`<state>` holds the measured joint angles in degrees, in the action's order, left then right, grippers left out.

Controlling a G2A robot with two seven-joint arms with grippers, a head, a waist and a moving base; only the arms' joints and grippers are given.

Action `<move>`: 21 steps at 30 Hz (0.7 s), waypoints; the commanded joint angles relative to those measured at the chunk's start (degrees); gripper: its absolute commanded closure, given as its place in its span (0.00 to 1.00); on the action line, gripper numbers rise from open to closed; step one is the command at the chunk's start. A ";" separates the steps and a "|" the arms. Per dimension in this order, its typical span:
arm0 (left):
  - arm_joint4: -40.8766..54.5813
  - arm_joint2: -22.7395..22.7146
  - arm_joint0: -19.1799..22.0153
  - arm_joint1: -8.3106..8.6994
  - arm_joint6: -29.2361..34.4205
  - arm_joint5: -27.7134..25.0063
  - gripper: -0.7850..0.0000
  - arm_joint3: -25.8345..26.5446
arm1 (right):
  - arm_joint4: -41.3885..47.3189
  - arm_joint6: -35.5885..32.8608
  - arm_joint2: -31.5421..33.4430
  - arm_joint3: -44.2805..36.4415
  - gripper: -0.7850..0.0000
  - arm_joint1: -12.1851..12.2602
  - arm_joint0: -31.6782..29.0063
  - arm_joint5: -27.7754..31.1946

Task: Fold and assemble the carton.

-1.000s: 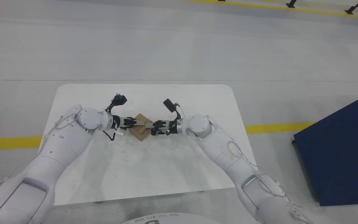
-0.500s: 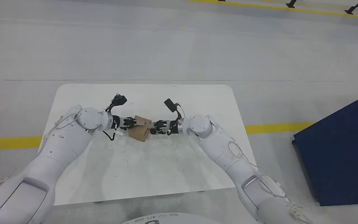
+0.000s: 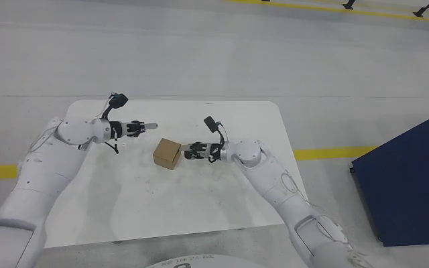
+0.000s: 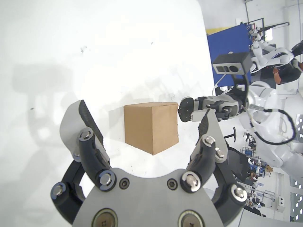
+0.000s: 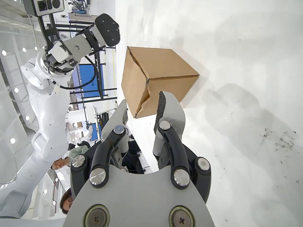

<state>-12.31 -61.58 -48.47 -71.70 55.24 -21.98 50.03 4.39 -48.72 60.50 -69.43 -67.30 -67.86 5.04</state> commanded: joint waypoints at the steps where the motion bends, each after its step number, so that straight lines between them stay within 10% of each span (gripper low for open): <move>1: -0.09 -6.68 -3.35 2.56 2.28 0.37 0.00 5.86 | -1.28 0.70 0.86 -3.06 0.73 0.38 -0.96 -1.77; 2: -0.30 -8.47 -4.50 3.23 2.83 0.71 0.00 7.81 | -1.82 1.01 1.06 -4.14 1.00 0.50 -1.29 -2.55; 5: -0.31 -15.11 -9.88 5.41 4.83 2.49 0.00 16.56 | -4.82 2.59 1.44 -9.30 1.00 0.89 -2.67 -7.05; 12: -0.31 -15.11 -9.88 5.41 4.83 2.49 0.00 16.56 | -13.03 4.74 -4.82 -18.78 1.00 -0.01 -0.59 -21.74; 21: -0.31 -15.11 -9.88 5.41 4.83 2.49 0.00 16.56 | -12.61 6.94 -17.10 -8.63 1.00 -5.02 10.93 -34.12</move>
<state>-12.63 -76.69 -58.35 -66.29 60.07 -19.50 66.59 -8.73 -42.15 44.85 -80.15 -71.61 -58.27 -28.10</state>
